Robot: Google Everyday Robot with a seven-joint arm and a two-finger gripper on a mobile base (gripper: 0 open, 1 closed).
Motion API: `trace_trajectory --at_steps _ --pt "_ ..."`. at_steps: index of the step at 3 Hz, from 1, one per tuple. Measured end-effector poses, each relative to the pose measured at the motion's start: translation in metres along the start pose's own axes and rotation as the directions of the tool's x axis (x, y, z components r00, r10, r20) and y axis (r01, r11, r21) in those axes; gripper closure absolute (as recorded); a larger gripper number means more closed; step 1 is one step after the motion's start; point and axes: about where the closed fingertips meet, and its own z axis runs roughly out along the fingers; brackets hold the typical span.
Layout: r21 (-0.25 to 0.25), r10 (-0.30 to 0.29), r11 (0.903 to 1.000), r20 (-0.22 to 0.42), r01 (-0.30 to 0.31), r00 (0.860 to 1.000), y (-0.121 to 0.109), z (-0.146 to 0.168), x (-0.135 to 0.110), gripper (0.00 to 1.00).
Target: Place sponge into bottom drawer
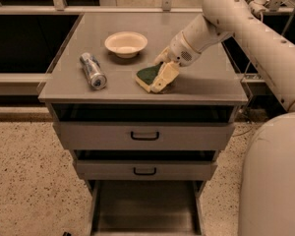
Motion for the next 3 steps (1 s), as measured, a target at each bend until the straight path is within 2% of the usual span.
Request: trace_trajectory --at_steps 1,2,3 --pt "0.0 0.0 1.0 0.0 0.0 1.0 0.0 0.0 0.0 0.88" --pt "0.0 0.0 1.0 0.0 0.0 1.0 0.0 -0.0001 -0.0001 1.0" --pt "0.0 0.0 1.0 0.0 0.0 1.0 -0.0004 -0.0064 -0.0051 1.0"
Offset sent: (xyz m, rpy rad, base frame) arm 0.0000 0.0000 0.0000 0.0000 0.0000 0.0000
